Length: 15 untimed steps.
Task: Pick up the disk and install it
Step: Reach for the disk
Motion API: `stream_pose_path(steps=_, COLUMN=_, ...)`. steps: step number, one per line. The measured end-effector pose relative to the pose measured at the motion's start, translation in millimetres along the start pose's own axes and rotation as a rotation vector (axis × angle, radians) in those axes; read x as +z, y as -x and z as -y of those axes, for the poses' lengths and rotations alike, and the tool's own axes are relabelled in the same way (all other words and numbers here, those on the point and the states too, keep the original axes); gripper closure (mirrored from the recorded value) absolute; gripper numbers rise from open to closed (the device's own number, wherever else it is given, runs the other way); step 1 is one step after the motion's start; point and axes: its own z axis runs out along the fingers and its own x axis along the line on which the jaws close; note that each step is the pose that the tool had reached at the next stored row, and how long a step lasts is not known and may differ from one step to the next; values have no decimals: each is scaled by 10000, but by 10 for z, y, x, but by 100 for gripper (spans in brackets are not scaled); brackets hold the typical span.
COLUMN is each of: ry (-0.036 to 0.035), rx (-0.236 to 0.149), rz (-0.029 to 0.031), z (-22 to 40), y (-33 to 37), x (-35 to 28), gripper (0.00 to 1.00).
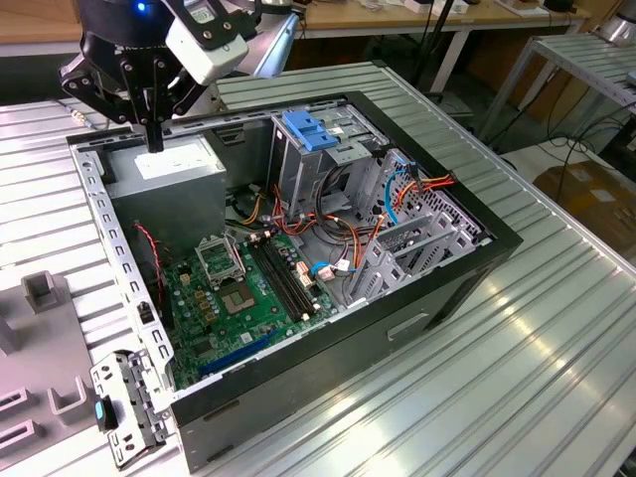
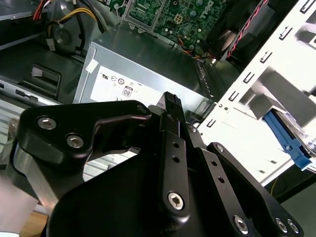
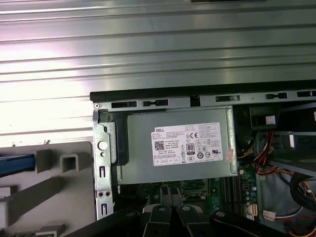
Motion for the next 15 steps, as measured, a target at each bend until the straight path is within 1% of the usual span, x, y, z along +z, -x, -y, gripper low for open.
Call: stream_pose_path(steps=15, ry=0, rx=-1, rz=-1, z=6, y=-81, x=-2, gripper=89)
